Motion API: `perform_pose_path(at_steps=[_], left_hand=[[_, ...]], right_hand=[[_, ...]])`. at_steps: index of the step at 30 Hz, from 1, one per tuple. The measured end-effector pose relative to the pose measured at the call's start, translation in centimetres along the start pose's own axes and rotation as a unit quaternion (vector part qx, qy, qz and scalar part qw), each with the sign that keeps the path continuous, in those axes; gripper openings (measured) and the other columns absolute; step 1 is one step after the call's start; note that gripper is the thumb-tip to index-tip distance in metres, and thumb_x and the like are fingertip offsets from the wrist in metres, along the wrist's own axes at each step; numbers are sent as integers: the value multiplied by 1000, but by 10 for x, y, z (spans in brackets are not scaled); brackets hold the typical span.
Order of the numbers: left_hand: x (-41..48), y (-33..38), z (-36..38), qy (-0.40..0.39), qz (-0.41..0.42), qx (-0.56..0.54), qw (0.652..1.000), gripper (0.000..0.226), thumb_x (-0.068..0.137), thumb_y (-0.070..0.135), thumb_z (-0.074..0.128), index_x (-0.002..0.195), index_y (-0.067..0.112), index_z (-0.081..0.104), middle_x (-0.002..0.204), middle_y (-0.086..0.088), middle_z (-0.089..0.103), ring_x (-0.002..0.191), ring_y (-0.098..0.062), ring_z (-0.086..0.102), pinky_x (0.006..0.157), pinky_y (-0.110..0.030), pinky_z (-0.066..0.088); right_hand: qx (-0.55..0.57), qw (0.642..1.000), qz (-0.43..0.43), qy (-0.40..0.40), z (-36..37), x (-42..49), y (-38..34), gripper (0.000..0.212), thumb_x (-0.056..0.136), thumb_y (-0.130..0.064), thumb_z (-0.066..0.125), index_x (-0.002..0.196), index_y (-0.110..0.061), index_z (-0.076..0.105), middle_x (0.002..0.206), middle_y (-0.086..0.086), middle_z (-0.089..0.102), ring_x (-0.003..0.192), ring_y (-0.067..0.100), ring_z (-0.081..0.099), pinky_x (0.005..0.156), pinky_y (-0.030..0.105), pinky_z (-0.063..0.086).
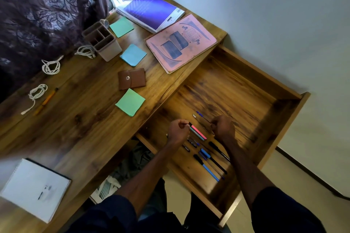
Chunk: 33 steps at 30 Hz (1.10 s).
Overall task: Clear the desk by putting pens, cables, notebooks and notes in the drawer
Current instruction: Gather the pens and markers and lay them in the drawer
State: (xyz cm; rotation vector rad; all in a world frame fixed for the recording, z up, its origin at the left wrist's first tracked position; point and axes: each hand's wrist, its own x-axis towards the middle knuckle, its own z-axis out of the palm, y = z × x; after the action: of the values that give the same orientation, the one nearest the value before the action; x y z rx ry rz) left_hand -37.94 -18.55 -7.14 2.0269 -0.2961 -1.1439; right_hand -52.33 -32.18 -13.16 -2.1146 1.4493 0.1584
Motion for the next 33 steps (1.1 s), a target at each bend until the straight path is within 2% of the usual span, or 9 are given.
perform_pose_path(at_steps=[3, 9, 22, 29, 33], left_hand=[[4, -7, -9, 7, -9, 4, 1000, 20, 94, 10, 64, 113, 14, 67, 104, -4, 70, 94, -18, 71, 83, -40, 62], [8, -11, -18, 7, -17, -4, 1000, 18, 95, 12, 64, 112, 17, 67, 103, -3, 71, 89, -15, 71, 79, -34, 63], [8, -9, -26, -13, -14, 13, 1000, 18, 95, 12, 64, 113, 13, 66, 100, -4, 71, 80, -10, 71, 62, -19, 58], [4, 0, -37, -22, -3, 7, 1000, 17, 95, 11, 64, 111, 14, 67, 97, -4, 71, 78, -11, 70, 63, -20, 58], [-1, 9, -57, -26, 27, 12, 999, 19, 95, 13, 65, 113, 13, 67, 98, -4, 72, 77, -10, 71, 63, -20, 58]], right_hand=[[-19, 999, 28, -9, 11, 10, 4, 9, 82, -16, 69, 83, -21, 77, 77, 0, 74, 75, 22, 72, 70, 42, 61], [-25, 999, 35, -19, 23, 17, 3, 7, 87, -23, 70, 87, -21, 77, 83, 1, 75, 79, 22, 71, 73, 40, 61], [-47, 997, 56, -11, 25, 15, -4, 6, 88, -27, 73, 87, -21, 74, 81, 0, 71, 76, 17, 66, 71, 35, 59], [-53, 998, 22, 35, 16, 8, -22, 10, 87, -24, 73, 93, -16, 71, 91, 7, 69, 83, 25, 66, 70, 37, 58], [16, 995, -29, 97, 9, -7, -53, 16, 88, -24, 69, 103, -17, 71, 108, 4, 66, 94, 22, 63, 76, 39, 56]])
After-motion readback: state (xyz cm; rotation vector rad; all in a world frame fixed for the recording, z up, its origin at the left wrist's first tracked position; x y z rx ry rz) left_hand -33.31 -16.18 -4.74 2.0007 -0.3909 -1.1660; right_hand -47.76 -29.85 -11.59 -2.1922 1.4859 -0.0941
